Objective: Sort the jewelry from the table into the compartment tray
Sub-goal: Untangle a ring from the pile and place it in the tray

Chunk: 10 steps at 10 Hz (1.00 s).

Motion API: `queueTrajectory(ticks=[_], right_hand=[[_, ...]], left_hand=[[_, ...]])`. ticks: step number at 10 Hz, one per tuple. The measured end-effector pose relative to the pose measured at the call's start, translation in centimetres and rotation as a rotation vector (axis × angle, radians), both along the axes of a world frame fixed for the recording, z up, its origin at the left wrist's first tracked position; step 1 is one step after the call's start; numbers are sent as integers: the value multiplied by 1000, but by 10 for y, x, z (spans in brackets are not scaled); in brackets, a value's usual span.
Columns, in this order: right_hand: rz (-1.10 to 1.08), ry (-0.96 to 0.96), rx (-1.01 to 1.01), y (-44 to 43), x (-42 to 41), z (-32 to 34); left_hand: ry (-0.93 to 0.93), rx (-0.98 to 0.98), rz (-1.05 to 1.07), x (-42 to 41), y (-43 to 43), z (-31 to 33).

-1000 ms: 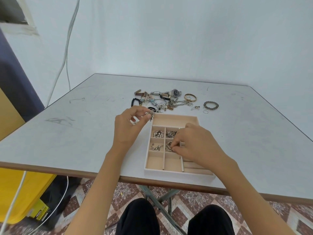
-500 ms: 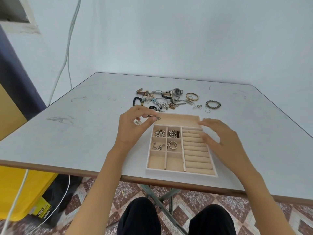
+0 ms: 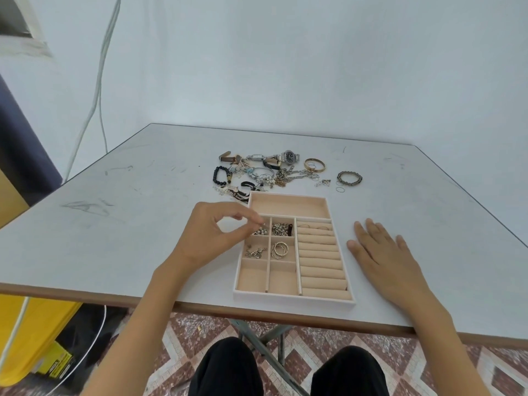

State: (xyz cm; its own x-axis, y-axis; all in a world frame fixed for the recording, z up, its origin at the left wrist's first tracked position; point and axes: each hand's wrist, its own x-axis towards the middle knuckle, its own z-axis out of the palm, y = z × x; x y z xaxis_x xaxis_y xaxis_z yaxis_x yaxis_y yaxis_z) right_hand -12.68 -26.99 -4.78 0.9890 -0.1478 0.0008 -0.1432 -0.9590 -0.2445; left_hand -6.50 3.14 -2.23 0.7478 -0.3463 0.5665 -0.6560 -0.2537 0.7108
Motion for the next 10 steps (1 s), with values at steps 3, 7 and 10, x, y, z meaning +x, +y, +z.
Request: queueTrajectory(ticks=[3, 7, 10], right_hand=[[-8, -40, 29, 0, 0, -1], [-5, -49, 51, 0, -1, 1], [-4, -48, 51, 1, -2, 1]], left_hand=[[-173, 318, -38, -5, 15, 3], [-129, 631, 3, -3, 12, 17], [-103, 637, 25, -10, 10, 18]])
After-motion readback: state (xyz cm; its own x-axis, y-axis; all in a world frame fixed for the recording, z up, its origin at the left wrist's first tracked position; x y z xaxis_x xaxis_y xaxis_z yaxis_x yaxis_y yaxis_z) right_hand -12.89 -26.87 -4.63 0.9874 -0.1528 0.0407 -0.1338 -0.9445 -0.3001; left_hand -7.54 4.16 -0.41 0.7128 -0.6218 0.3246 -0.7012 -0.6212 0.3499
